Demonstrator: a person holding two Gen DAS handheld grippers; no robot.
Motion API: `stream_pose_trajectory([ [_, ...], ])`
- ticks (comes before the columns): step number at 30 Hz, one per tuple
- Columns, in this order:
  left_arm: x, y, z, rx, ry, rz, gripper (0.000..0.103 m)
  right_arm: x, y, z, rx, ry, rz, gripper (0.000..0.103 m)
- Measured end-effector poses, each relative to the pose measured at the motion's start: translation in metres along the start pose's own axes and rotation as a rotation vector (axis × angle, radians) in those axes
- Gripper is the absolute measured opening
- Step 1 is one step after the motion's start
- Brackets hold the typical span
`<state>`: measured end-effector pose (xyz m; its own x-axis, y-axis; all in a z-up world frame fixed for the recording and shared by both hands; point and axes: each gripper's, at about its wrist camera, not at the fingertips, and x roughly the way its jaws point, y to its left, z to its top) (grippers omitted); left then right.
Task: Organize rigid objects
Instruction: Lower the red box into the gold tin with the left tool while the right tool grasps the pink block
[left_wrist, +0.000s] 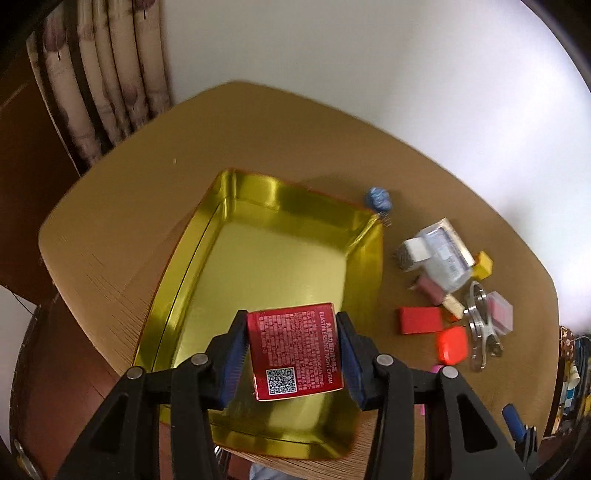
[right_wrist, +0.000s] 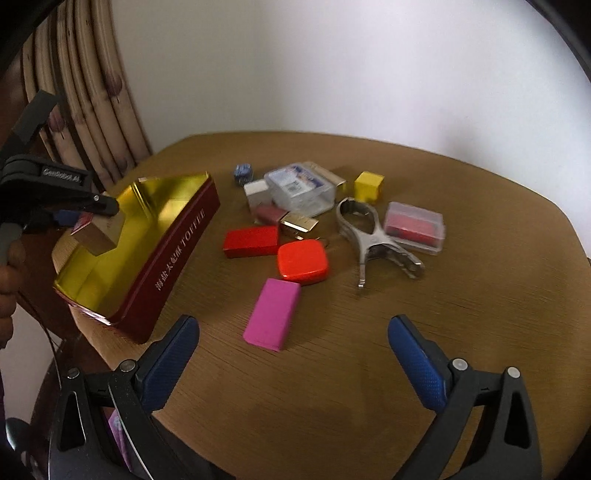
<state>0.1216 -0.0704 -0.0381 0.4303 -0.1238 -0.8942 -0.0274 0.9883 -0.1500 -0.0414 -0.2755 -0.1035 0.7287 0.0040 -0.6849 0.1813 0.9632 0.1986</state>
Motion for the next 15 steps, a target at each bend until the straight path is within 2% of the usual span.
stream_pose_trajectory([
  [3, 0.014, 0.009, -0.001, -0.008, 0.025, 0.001, 0.047, 0.017, 0.008, 0.004, -0.006, 0.057, -0.018, 0.085],
  [7, 0.028, 0.014, 0.000, 0.008, 0.032, 0.014, 0.047, 0.036, 0.011, 0.003, 0.017, 0.134, -0.030, 0.082],
  [11, 0.032, 0.013, 0.002, 0.060, 0.009, 0.065, 0.048, 0.045, 0.011, 0.004, 0.017, 0.167, -0.060, 0.082],
  [13, 0.034, 0.013, 0.002, 0.063, 0.002, 0.067, 0.049, 0.048, 0.012, 0.006, 0.016, 0.179, -0.060, 0.080],
  [15, 0.035, 0.015, 0.002, 0.069, 0.006, 0.054, 0.049, 0.056, 0.011, 0.007, 0.025, 0.207, -0.065, 0.069],
])
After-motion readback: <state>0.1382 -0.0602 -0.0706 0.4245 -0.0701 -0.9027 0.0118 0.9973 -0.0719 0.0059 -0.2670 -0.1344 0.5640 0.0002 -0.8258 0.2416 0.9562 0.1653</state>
